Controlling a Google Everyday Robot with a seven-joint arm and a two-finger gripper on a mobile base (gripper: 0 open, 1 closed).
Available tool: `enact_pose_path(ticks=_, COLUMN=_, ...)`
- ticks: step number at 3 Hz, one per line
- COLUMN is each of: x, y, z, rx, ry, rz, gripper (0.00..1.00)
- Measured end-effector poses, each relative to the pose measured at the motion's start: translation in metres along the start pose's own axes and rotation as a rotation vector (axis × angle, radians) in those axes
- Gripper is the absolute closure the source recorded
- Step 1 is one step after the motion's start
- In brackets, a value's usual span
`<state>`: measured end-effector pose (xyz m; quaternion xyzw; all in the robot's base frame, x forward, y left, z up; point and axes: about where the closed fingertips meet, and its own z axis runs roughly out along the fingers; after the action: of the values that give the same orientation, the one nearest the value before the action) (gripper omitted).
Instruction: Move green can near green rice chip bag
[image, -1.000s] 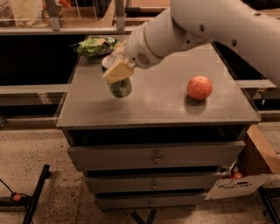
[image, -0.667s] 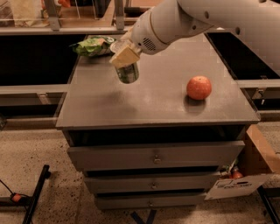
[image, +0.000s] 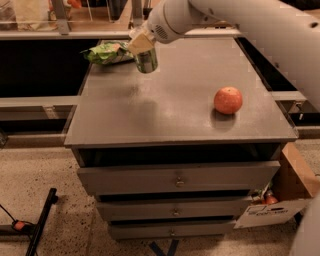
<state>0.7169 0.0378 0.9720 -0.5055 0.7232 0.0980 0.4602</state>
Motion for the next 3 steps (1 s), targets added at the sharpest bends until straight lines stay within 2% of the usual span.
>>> enact_pose_path(ticks=1, x=-0.011, y=-0.027, z=0.036, rx=0.039, ry=-0.057, rz=0.096, gripper=1.0)
enact_pose_path(ticks=2, x=-0.012, y=-0.039, z=0.072, rx=0.016, ry=-0.09, rz=0.193, gripper=0.82)
enact_pose_path(ticks=3, x=-0.012, y=-0.039, z=0.075, rx=0.014, ry=-0.091, rz=0.194, gripper=0.58)
